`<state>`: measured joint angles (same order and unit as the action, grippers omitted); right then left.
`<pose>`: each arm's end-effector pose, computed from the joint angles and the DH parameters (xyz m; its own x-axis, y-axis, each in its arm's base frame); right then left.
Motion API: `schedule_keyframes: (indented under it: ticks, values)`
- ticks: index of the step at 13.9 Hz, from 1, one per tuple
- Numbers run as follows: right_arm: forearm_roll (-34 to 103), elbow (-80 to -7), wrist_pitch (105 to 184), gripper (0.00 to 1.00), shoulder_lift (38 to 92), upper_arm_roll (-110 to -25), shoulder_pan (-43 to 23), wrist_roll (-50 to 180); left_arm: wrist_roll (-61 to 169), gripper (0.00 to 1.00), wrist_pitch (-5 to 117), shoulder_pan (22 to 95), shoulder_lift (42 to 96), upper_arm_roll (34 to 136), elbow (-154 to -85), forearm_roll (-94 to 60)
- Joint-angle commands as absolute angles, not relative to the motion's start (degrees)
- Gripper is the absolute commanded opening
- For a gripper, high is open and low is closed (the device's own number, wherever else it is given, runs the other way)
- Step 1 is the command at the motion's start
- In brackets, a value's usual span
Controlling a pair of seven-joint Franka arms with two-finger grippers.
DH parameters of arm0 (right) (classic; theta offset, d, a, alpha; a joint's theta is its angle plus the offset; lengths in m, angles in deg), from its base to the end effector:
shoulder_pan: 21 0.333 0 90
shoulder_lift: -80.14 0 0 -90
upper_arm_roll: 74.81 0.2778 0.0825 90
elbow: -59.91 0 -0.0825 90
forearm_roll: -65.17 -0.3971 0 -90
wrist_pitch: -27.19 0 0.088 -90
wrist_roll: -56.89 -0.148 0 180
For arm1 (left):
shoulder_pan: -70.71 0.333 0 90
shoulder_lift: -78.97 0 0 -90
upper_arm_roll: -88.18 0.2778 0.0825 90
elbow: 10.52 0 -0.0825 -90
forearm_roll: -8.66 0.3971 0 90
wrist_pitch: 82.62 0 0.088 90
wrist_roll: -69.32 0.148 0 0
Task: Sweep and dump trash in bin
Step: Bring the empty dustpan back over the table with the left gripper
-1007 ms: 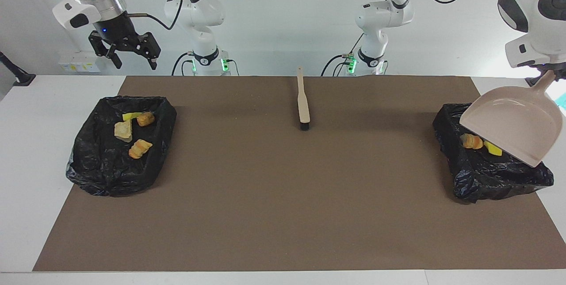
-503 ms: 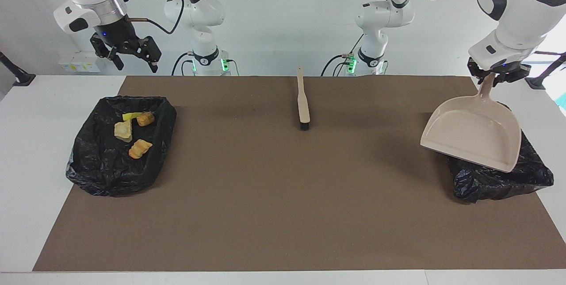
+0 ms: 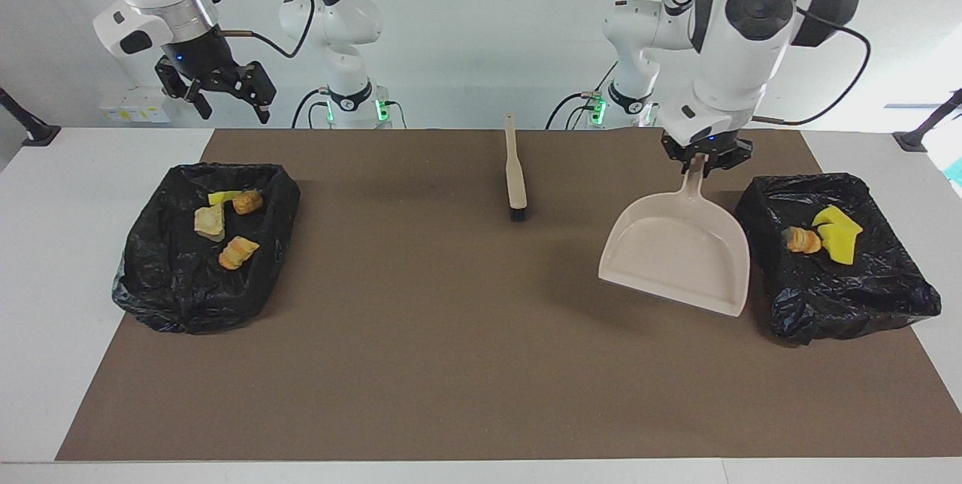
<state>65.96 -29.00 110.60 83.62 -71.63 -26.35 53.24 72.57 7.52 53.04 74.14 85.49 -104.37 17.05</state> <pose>0.5371 -0.0217 0.5781 0.9941 -0.1032 -0.0342 -0.1025 -0.9945 0.0193 0.5476 -0.1796 0.4666 0.9047 -0.3964 -0.1561 -0.4168 -0.8994 -0.1317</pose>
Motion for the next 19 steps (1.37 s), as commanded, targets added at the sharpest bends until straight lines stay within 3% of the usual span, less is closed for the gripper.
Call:
schedule_keyframes:
  ticks: [1, 5, 9, 19]
  values:
    - [65.26, -28.51, 110.16, 1.00, 83.57, -71.47, -26.45, 52.15, 64.26, 0.00, 11.85, 48.40, 72.56, 86.69, -105.27, 14.46]
    - [65.26, -28.51, 110.16, 1.00, 83.57, -71.47, -26.45, 52.06, 47.47, 0.00, 20.26, 40.05, 65.36, 86.78, -104.13, 11.38]
    - [65.26, -28.51, 110.16, 1.00, 83.57, -71.47, -26.45, 52.06, 44.18, 0.00, 33.70, 37.06, 60.53, 86.78, -104.30, 7.80]
    - [65.26, -28.51, 110.16, 1.00, 83.57, -71.47, -26.45, 52.15, 41.19, 0.00, 39.72, 34.41, 57.96, 86.78, -110.01, 4.09]
